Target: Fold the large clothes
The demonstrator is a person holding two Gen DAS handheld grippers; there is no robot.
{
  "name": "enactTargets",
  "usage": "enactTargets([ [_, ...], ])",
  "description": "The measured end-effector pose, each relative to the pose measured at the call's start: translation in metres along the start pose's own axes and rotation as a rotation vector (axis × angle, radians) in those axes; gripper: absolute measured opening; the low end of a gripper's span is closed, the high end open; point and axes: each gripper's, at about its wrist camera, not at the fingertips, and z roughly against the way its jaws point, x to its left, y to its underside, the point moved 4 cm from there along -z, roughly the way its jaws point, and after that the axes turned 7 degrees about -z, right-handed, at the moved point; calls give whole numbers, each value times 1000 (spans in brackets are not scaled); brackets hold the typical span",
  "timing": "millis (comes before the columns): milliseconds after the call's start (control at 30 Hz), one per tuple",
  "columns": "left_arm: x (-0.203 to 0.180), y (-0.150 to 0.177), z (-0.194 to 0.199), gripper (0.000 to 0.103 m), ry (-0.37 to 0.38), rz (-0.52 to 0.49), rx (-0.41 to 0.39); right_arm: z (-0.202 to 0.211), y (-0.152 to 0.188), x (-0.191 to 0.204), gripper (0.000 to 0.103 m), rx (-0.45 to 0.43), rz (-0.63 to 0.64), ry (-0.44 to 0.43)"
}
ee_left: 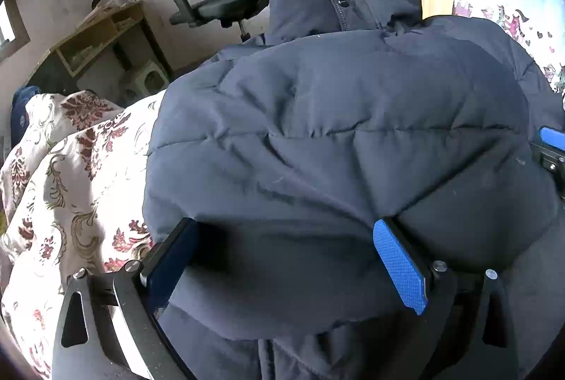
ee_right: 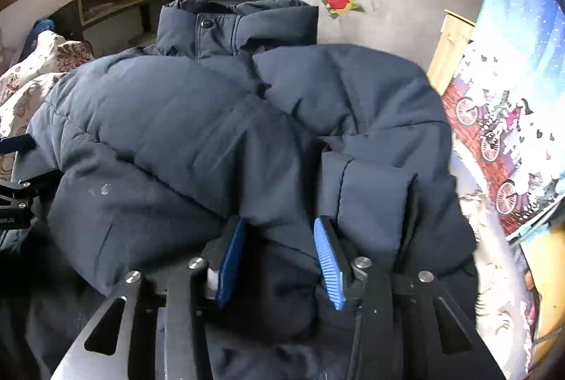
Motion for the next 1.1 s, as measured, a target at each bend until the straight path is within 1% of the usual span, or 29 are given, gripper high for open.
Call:
enactTargets([
  [67,-2,0,6,97,-4,3,16,10,-3,2,60,-5,-2,1],
  [133,-3,2,15,97,-1,6,18,23,-6,4,63,-19,-3,-3],
  [200,-1,5,27,97,7,12,3,37,-9,6,70,-29,5,8],
  [300,4,7,52,97,6,18,-53,57,-13,10,77,-45,29,25],
  [400,12,7,83,97,-26,10,-133,77,-18,14,82,-63,26,31],
  [467,19,6,105,97,-37,11,-188,87,-22,16,84,-70,7,21],
  [567,26,4,132,97,-32,25,-258,102,-33,21,86,-88,-12,18],
  [700,37,-1,147,97,-28,65,-304,118,-48,27,91,-114,-18,8],
  [833,49,-9,150,97,27,130,-312,127,-65,29,95,-138,-36,-25],
  [900,55,-16,145,97,65,173,-301,127,-74,29,98,-153,-33,-33],
  [967,63,-26,137,97,87,213,-285,125,-81,29,99,-161,-26,-42],
  [1100,79,-51,117,97,97,278,-239,111,-104,19,103,-177,-16,-73],
])
